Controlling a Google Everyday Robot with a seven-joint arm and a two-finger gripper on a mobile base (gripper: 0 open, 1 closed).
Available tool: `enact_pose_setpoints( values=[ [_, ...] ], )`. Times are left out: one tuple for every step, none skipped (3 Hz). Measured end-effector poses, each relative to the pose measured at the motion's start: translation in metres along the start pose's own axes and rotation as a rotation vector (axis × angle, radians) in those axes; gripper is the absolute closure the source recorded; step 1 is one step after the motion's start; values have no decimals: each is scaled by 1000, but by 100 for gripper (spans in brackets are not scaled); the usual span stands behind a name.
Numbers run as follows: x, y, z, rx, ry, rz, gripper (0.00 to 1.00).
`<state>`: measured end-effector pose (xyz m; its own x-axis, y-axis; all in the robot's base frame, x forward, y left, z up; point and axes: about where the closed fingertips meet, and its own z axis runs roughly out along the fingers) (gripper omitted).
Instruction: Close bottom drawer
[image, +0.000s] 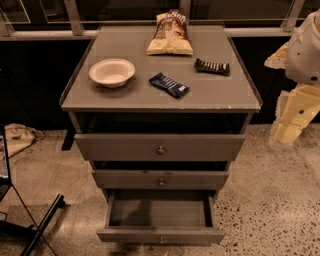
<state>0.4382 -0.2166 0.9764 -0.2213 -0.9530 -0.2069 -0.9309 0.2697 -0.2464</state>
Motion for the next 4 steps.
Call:
enact_pose_setpoints(
  values=[
    [0, 0, 0, 0, 0, 0, 0],
    [-1, 4, -2, 45, -32, -5, 0],
    [14, 19, 25, 50, -105, 53, 0],
    [53, 52, 100, -23, -243, 210, 0]
  ],
)
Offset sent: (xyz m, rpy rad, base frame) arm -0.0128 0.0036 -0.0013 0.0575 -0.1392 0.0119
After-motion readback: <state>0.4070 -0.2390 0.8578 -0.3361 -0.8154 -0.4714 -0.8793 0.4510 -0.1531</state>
